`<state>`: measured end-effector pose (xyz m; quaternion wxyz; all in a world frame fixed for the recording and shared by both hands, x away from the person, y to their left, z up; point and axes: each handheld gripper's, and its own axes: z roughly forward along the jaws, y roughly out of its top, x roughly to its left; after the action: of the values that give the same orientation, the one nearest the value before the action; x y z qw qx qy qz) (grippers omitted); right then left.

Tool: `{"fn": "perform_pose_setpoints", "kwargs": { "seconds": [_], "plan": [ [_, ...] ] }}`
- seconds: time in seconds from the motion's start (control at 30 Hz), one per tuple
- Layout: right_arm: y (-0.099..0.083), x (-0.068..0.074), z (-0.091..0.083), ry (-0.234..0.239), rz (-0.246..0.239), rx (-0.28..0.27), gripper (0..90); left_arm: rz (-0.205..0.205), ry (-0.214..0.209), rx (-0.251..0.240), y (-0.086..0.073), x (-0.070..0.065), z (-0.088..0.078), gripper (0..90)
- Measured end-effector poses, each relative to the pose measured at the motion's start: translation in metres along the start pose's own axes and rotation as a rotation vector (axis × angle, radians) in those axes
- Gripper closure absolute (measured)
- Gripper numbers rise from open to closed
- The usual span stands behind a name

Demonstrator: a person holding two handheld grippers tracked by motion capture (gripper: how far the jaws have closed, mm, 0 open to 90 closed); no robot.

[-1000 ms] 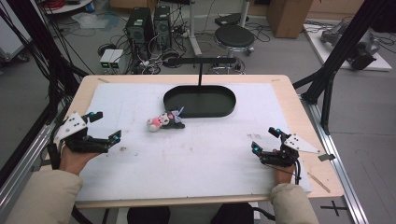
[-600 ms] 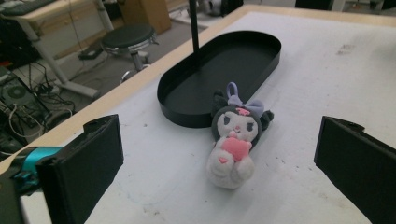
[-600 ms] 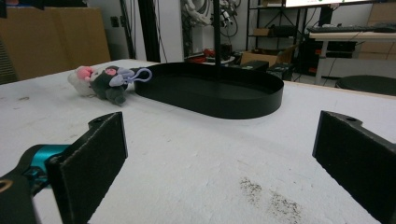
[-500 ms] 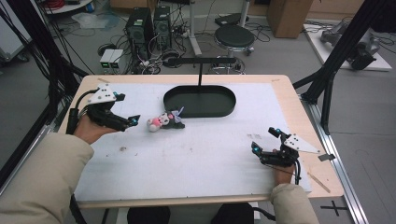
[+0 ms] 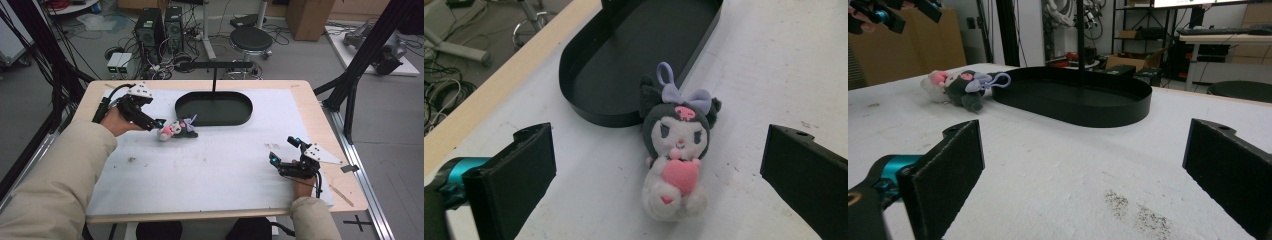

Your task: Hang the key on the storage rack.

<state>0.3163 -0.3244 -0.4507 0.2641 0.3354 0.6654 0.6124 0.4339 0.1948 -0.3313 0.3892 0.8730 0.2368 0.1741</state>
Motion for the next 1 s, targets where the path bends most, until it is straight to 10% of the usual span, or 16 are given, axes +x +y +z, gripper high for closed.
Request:
{"fn": "perform_pose_setpoints", "kwargs": {
  "seconds": [0.7,1.0],
  "plan": [
    [0.0,0.0,0.0,-0.002,0.004,0.004,2.2,-0.008,-0.056,0.36,-0.011,-0.005,0.069,1.7],
    [0.0,-0.001,0.0,-0.002,0.001,0.001,2.2,0.006,-0.06,0.431,-0.016,-0.008,0.081,2.1]
  ]
}}
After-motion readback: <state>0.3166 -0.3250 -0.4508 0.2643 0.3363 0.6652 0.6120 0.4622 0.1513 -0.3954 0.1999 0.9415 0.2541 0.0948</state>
